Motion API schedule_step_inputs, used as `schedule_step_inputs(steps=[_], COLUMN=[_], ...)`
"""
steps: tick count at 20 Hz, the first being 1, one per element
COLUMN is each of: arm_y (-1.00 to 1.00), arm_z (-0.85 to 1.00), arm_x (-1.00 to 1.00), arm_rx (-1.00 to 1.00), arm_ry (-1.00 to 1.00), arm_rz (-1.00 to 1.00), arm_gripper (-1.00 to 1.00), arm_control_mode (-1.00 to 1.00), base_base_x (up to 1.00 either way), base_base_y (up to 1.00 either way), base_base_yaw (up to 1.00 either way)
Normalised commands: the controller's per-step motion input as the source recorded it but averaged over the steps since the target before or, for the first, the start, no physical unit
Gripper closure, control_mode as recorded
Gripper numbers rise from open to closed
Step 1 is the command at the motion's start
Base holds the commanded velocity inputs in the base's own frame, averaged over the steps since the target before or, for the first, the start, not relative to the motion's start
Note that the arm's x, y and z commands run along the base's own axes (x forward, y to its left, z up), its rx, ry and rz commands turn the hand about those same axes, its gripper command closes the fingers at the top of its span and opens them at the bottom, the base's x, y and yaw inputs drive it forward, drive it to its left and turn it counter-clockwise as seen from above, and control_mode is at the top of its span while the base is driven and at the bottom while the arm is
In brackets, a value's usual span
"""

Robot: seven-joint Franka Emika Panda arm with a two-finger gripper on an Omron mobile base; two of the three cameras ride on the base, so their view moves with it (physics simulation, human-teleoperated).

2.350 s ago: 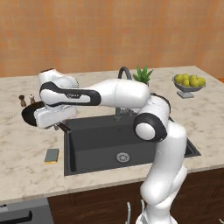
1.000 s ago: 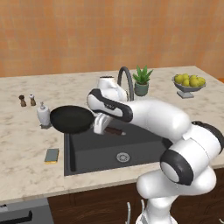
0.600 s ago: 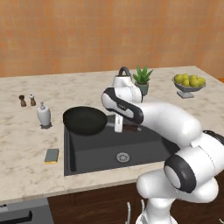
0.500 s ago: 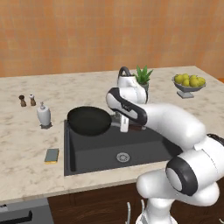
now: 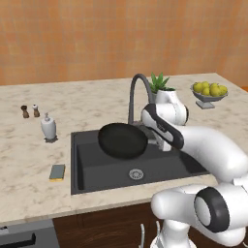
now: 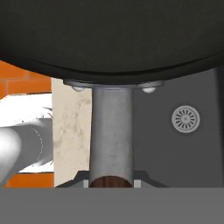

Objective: Pick the pan and sponge and place them into the sink. Then turn on the water.

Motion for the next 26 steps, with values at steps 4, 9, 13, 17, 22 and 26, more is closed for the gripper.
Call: schedule_step_inputs(steps=[4, 9, 13, 17, 22, 26], arm_y=[-0.72, -0.52, -0.19, -0.09, -0.23, -0.32], arm_z=[-0.14, -0.24, -0.36, -0.38, -0.34, -0.33], arm_x=[0.0, 0.03, 0.14, 0.32, 0.37, 0.31], arm_rx=[0.0, 0.0, -0.03, -0.08, 0.0, 0.05], arm_ry=[0.02, 0.03, 0.08, 0.1, 0.03, 0.0], arm_rz=[0.01, 0.0, 0.04, 0.11, 0.08, 0.06], arm_gripper=[1.0, 1.0, 1.0, 1.0, 1.0, 1.0], arm_control_mode=[-1.0, -1.0, -1.0, -1.0, -1.0, -1.0], base_base_x=[0.0, 0.0, 0.0, 0.0, 0.0, 0.0], base_base_y=[0.0, 0.0, 0.0, 0.0, 0.0, 0.0], base_base_yaw=[0.0, 0.0, 0.0, 0.0, 0.0, 0.0])
